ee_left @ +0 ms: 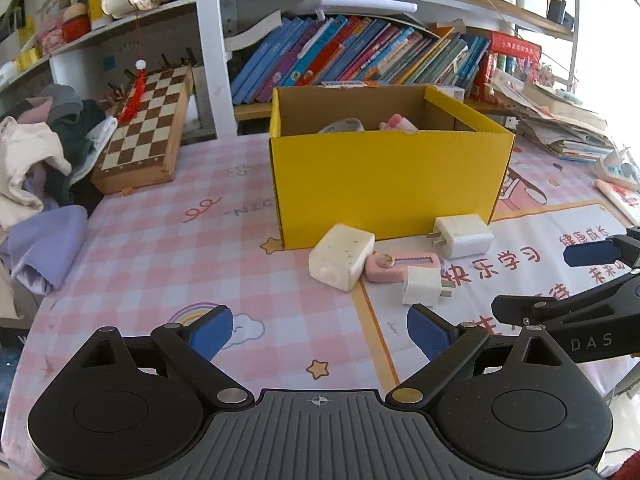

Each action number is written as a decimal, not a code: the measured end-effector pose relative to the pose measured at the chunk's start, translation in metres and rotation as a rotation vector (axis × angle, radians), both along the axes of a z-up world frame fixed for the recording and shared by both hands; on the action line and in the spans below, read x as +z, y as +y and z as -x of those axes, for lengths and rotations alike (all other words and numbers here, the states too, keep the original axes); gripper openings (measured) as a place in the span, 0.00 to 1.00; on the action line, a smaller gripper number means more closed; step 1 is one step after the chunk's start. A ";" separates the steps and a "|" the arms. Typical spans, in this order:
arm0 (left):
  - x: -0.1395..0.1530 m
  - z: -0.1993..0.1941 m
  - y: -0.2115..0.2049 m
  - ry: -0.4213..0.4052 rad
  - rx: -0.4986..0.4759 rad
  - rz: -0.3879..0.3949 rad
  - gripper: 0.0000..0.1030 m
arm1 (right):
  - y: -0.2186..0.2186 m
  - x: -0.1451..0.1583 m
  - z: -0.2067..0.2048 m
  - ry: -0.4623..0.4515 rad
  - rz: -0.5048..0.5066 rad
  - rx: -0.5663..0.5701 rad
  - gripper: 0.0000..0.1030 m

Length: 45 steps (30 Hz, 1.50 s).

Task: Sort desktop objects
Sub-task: 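Move the left gripper to the small white charger while the right approaches the large charger, then grasp the small charger with the left gripper while the right gripper grasps the large charger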

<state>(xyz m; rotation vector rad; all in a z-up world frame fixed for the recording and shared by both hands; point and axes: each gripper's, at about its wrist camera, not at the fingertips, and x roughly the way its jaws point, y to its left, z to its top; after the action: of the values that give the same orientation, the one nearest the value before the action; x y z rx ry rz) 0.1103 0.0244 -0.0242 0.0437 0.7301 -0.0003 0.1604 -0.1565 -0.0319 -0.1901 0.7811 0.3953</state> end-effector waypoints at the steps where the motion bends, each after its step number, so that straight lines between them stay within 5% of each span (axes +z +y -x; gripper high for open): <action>1: -0.001 -0.002 0.000 0.002 -0.003 -0.001 0.93 | 0.000 -0.001 -0.002 0.004 0.001 0.006 0.93; 14: -0.010 -0.019 -0.005 0.040 -0.057 0.041 0.90 | 0.002 -0.006 -0.031 0.051 -0.006 0.011 0.73; 19: -0.017 -0.027 -0.019 0.074 -0.119 0.046 0.69 | 0.002 -0.008 -0.041 0.057 -0.001 0.030 0.73; 45: -0.038 -0.076 -0.059 0.141 -0.232 0.040 0.36 | 0.007 -0.024 -0.105 0.118 -0.012 0.015 0.62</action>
<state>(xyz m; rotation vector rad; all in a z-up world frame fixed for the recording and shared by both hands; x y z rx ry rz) 0.1860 -0.0348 -0.0622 0.0905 0.8628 -0.2417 0.2654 -0.1498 -0.0556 -0.1628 0.8933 0.4277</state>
